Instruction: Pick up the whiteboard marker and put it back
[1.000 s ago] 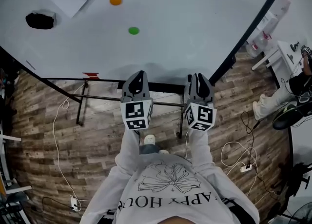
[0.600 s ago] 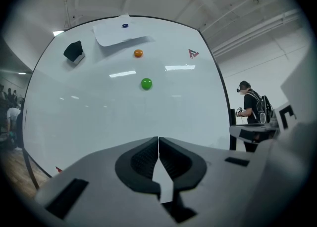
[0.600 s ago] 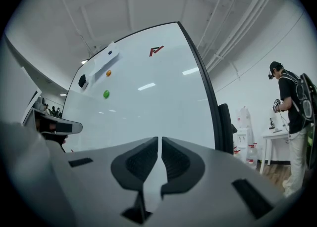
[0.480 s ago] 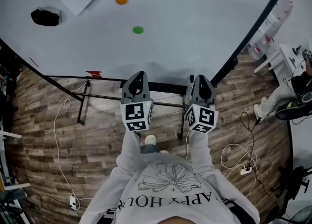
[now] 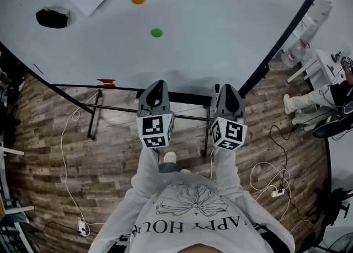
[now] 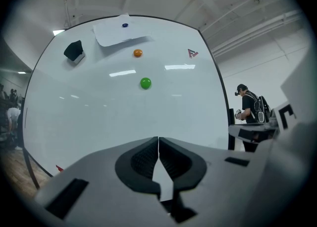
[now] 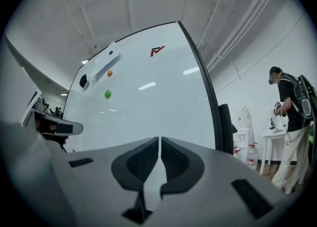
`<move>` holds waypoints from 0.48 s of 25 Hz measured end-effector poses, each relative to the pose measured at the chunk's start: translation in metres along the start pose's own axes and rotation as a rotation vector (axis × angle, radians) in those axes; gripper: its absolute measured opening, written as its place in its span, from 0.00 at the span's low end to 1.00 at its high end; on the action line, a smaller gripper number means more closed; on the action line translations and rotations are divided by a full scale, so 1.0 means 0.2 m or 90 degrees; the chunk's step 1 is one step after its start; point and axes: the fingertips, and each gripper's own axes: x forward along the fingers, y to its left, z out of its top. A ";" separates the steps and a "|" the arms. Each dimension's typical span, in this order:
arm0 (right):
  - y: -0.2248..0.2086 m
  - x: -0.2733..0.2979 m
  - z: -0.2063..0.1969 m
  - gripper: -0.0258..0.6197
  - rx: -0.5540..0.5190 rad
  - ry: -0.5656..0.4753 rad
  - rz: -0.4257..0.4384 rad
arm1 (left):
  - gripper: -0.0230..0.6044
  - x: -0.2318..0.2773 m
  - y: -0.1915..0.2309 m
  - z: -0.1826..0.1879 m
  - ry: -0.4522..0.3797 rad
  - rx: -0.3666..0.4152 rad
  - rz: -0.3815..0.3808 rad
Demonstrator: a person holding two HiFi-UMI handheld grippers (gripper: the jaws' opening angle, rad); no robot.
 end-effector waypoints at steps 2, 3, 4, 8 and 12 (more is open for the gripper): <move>0.00 0.00 0.00 0.07 -0.001 0.002 0.001 | 0.05 0.00 0.00 0.00 0.000 0.000 0.000; 0.00 0.00 0.00 0.07 -0.001 0.002 0.001 | 0.05 0.00 0.00 0.00 0.000 0.000 0.000; 0.00 0.00 0.00 0.07 -0.001 0.002 0.001 | 0.05 0.00 0.00 0.01 -0.001 0.000 0.000; 0.01 0.00 0.01 0.07 -0.001 0.000 0.001 | 0.05 0.00 0.00 0.01 -0.002 0.001 -0.001; 0.01 0.00 0.00 0.07 -0.001 0.002 0.001 | 0.05 0.00 0.01 0.00 0.001 0.000 -0.001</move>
